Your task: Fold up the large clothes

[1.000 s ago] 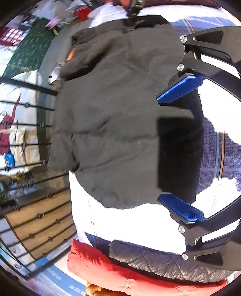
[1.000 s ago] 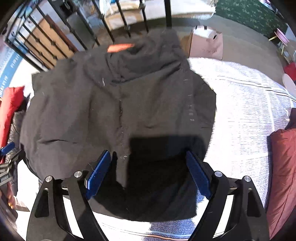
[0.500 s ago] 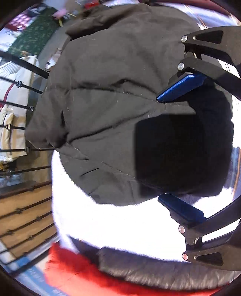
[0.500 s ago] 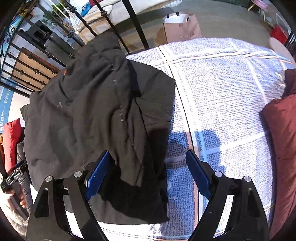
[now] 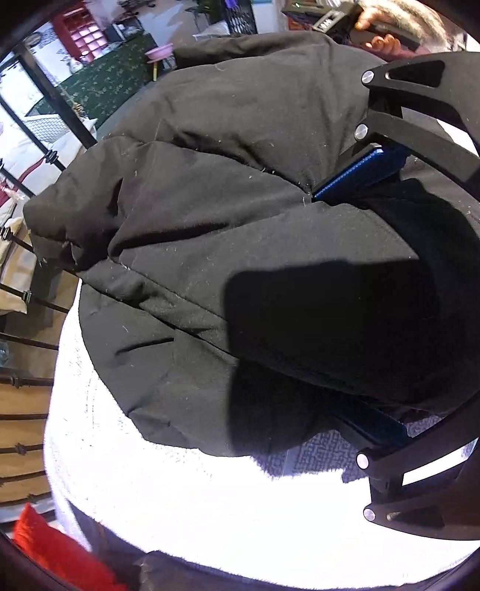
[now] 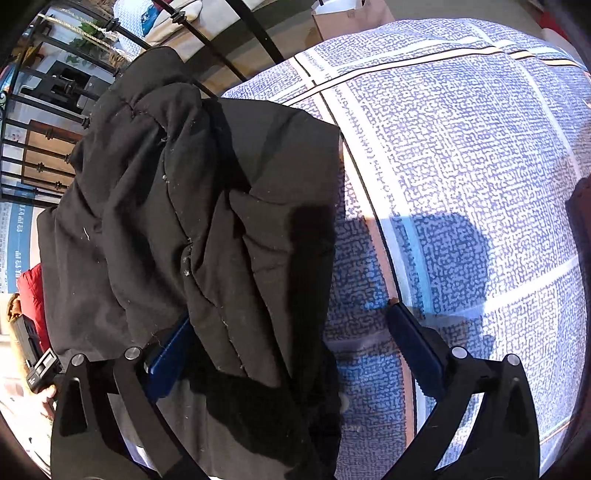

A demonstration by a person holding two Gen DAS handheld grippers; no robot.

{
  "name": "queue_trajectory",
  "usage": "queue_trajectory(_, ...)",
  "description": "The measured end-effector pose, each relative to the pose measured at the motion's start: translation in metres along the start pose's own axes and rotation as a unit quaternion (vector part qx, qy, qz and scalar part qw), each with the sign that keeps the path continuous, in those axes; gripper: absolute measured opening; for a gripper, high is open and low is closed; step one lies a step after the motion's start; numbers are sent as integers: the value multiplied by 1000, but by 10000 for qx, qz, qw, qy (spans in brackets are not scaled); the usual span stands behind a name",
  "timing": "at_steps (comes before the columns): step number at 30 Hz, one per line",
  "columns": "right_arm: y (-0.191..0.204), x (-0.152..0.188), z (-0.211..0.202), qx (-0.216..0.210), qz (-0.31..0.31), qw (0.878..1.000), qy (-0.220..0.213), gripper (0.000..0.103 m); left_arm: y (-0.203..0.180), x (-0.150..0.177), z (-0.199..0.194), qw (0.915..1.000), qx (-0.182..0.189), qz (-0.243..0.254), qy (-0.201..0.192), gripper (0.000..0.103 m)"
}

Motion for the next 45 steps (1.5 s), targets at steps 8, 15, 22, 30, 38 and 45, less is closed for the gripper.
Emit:
queue_trajectory(8, 15, -10, 1, 180, -72, 9997, -136, 93, 6, -5, -2, 9998, 62, -159, 44, 99)
queue_trajectory(15, 26, -16, 2, -531, -161, 9984, -74, 68, 27, -1, -13, 9955, 735, -575, -162, 96)
queue_trajectory(22, 15, -34, 20, -946, 248, 9948, 266, 87, 56, -12, -9, 9879, 1162, -1017, -126, 94)
queue_trajectory(30, 31, -38, 21, -378, 175, 9991, 83, 87, 37, -20, -4, 9950, 487, -876, -16, 93)
queue_trajectory(38, 87, -24, -8, 343, -568, 9971, -371, 21, 23, 4, -39, 9974, 294, -508, -409, 38)
queue_trajectory(45, 98, 26, -70, 146, -655, 9943, -828, 16, 16, 38, -83, 9951, 449, -315, -820, 23)
Point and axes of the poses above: each gripper's, at about its wrist camera, not at the fingertips, and z roughly the way its jaws point, y to its left, x to its underside, the point moved 1 cm from there along z, roughly the way its jaws point, and after that the axes turned 1 degree about y, right-handed, at the moved point
